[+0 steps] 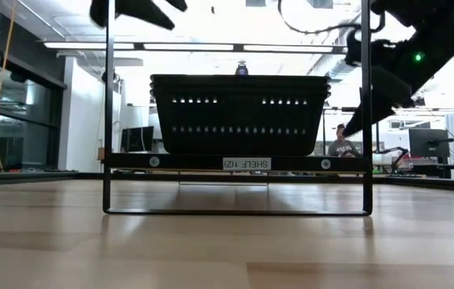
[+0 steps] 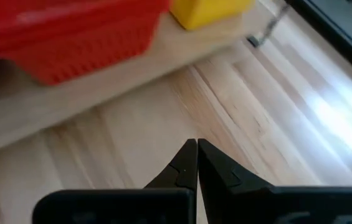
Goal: Stack baskets on shelf by color
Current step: Return to Home Position
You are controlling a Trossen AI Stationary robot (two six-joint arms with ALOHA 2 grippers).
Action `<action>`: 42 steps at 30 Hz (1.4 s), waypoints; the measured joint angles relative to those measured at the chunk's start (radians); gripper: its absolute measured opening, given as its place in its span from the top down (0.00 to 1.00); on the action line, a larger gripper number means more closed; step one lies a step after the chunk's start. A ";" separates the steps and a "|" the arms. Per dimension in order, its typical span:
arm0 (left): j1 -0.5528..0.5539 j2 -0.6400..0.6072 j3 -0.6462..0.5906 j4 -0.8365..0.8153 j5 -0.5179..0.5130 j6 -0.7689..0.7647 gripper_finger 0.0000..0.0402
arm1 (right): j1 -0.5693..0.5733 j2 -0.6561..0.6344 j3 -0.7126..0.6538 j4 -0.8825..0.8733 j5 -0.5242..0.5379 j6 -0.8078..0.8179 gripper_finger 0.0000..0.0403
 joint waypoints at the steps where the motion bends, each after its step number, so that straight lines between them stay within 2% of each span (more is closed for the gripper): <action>1: 0.009 -0.033 -0.001 -0.009 -0.013 0.100 0.61 | 0.000 -0.009 0.007 0.002 -0.007 -0.028 1.00; 4: 0.034 -0.116 0.000 -0.007 -0.073 0.359 0.68 | 0.000 -0.061 0.022 0.003 -0.026 -0.089 1.00; 7: 0.059 -0.182 -0.009 -0.026 -0.099 0.553 0.83 | 0.000 -0.129 0.027 0.023 -0.051 -0.136 1.00; 9: 0.089 -0.235 -0.058 -0.007 -0.095 0.659 0.95 | 0.000 -0.174 0.027 0.064 -0.075 -0.173 1.00; 10: 0.108 -0.260 -0.094 0.025 -0.078 0.703 0.97 | 0.000 -0.198 0.027 0.071 -0.086 -0.191 1.00; 11: 0.134 -0.285 -0.134 0.094 -0.031 0.754 0.97 | 0.000 -0.219 0.027 0.089 -0.100 -0.209 1.00; 17: 0.342 -0.468 -0.467 0.504 0.418 0.962 0.99 | 0.000 -0.290 0.027 0.166 -0.129 -0.353 1.00; 19: 0.408 -0.513 -0.550 0.626 0.568 0.983 0.99 | -0.001 -0.300 0.027 0.161 -0.124 -0.354 1.00; 21: 0.473 -0.565 -0.615 0.683 0.670 0.992 1.00 | -0.001 -0.304 0.027 0.177 -0.099 -0.322 1.00; 23: 0.521 -0.611 -0.661 0.718 0.737 0.993 1.00 | -0.001 -0.309 0.027 0.171 -0.092 -0.297 1.00; 27: 0.579 -0.710 -0.742 0.746 0.797 0.975 1.00 | -0.002 -0.314 0.027 0.191 -0.112 -0.301 1.00; 32: 0.583 -0.852 -0.829 0.750 0.806 0.890 1.00 | -0.002 -0.324 0.027 0.206 -0.130 -0.272 1.00; 36: 0.532 -0.973 -0.896 0.751 0.803 0.808 1.00 | -0.002 -0.331 0.027 0.201 -0.157 -0.248 1.00; 42: 0.395 -1.136 -1.021 0.761 0.655 0.758 1.00 | -0.002 -0.346 0.027 0.211 -0.183 -0.215 1.00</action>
